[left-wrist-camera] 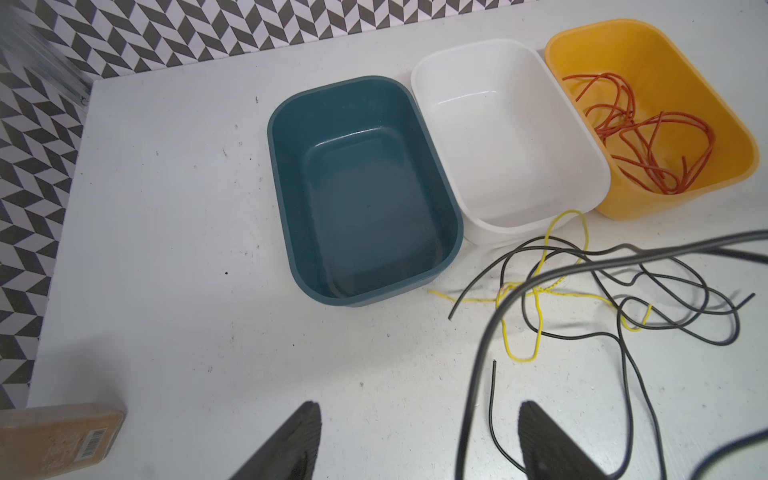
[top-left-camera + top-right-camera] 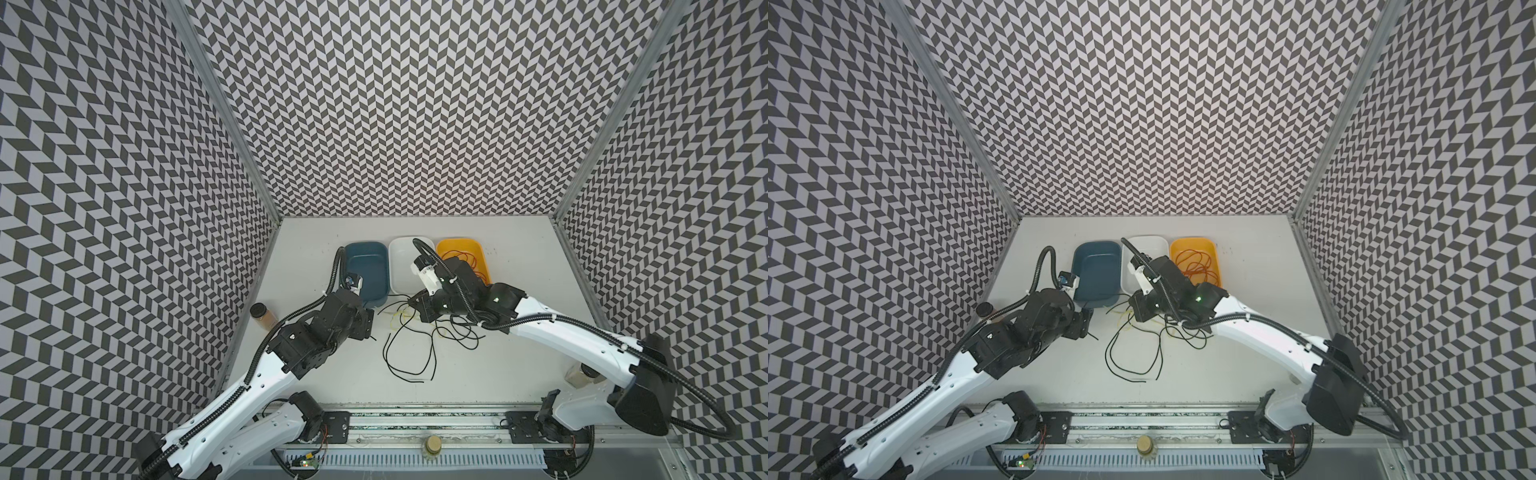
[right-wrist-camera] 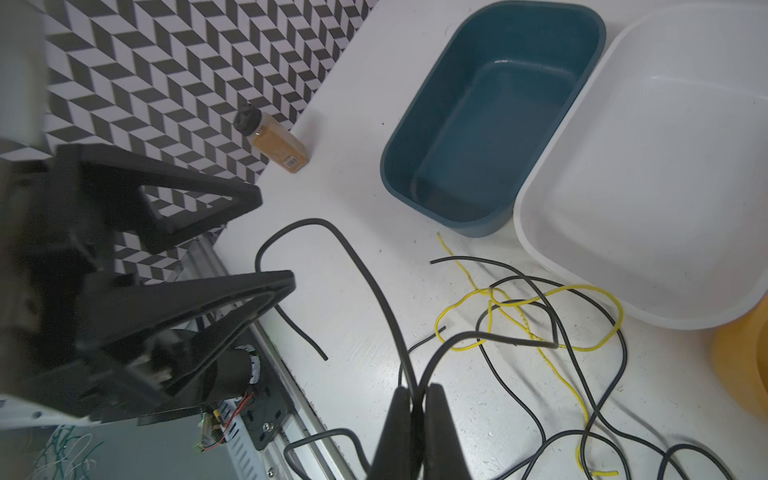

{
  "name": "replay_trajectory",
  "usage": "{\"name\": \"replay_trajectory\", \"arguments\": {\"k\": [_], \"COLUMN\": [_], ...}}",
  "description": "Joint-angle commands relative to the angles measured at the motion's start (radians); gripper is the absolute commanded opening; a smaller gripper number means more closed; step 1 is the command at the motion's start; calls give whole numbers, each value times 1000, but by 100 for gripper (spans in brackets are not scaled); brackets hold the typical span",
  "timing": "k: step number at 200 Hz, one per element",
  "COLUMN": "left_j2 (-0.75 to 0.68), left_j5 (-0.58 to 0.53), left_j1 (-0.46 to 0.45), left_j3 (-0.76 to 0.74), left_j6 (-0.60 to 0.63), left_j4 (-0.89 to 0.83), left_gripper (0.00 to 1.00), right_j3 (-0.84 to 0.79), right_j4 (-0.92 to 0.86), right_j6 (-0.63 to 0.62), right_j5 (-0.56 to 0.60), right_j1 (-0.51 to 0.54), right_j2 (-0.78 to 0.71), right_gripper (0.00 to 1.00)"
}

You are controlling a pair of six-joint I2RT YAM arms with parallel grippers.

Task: Untangle the cables
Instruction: 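Lift the black wire high with the right gripper while the left arm rises toward it, then close the left gripper on the black wire below the right gripper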

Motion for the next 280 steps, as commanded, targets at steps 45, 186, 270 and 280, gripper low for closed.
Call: {"name": "replay_trajectory", "arguments": {"k": [45, 186, 270, 280], "left_j2": [-41, -347, -402, -379], "left_j5": [-36, 246, 473, 485], "left_j1": [-7, -9, -10, -10], "left_j3": [-4, -102, -110, -103], "left_j6": [0, 6, 13, 21], "left_j4": [-9, 215, 299, 309], "left_gripper": [77, 81, 85, 86], "right_j3": [102, 108, 44, 40], "right_j4": [-109, -187, -183, -180], "right_j6": [-80, -226, -233, -242], "right_j5": [-59, -13, 7, -34], "right_j1": [7, 6, -17, -17], "right_j2": [-128, -264, -276, -276], "right_gripper": [0, 0, 0, 0]}}
